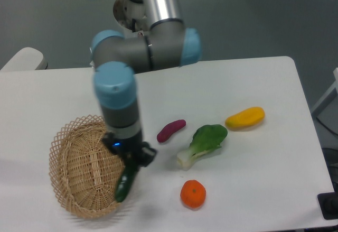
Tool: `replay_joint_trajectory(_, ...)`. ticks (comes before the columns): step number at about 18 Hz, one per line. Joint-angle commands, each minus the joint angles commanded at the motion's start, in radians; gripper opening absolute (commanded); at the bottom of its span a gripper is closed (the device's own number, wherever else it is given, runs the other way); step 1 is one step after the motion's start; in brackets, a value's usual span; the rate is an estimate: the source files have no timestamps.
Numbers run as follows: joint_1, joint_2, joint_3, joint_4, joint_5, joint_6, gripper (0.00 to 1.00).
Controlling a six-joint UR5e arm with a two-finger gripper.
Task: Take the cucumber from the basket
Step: 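Lift the cucumber out of the basket and carry it toward the bok choy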
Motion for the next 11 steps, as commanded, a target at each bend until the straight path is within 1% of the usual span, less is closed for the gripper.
replay_joint_trajectory(6,0.143,0.006,-0.002,-0.025,0.006,0.229,0.28)
replay_joint_trajectory(9,0.195,0.006,-0.002,-0.026,0.006,0.310,0.28)
replay_joint_trajectory(11,0.221,0.006,-0.003,-0.038,0.008,0.374,0.28)
